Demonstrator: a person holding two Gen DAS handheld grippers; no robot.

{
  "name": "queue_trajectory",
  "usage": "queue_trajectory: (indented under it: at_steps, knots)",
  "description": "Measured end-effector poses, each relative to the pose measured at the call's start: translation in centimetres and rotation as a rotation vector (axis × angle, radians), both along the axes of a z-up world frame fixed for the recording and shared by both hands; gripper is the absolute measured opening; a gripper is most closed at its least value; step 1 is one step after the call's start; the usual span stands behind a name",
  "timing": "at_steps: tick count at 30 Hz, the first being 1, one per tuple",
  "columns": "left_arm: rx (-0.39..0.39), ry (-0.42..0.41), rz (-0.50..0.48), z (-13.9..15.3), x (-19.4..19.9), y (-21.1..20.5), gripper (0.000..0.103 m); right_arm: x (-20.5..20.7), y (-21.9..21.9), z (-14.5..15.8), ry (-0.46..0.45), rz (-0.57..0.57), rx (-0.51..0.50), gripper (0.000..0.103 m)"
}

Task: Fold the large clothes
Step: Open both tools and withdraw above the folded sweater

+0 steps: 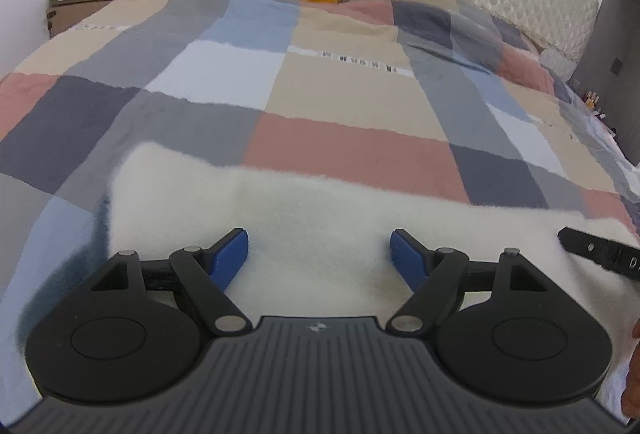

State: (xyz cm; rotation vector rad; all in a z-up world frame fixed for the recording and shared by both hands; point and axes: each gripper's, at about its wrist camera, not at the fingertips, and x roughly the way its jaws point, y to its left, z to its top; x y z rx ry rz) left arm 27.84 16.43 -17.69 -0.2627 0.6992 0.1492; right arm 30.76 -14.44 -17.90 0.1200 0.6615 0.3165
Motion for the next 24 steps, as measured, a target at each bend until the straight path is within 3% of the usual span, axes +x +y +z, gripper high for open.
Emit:
queue_trajectory:
  at_steps: [6, 10, 14, 19, 24]
  knots:
    - [-0.001, -0.052, 0.075, 1.8, -2.0, 1.6, 0.082, -0.3, -2.0, 1.5, -0.041, -0.072, 0.040, 0.069]
    - [-0.026, -0.025, 0.100, 1.2, -1.7, 2.6, 0.082, 0.5, -2.7, 0.9, 0.016, -0.086, 0.013, 0.068]
    - [0.037, 0.068, 0.063, -0.1, -0.5, 1.4, 0.082, 0.7, -1.5, -0.4, 0.038, -0.049, -0.077, 0.071]
    - [0.064, 0.053, 0.057, -1.0, -0.4, 1.1, 0.083, 1.4, -2.1, -1.4, 0.057, -0.065, -0.023, 0.072]
    - [0.098, 0.032, 0.052, -0.3, -1.5, 0.0, 0.084, 0.1, -2.2, -1.1, 0.017, -0.084, -0.004, 0.072]
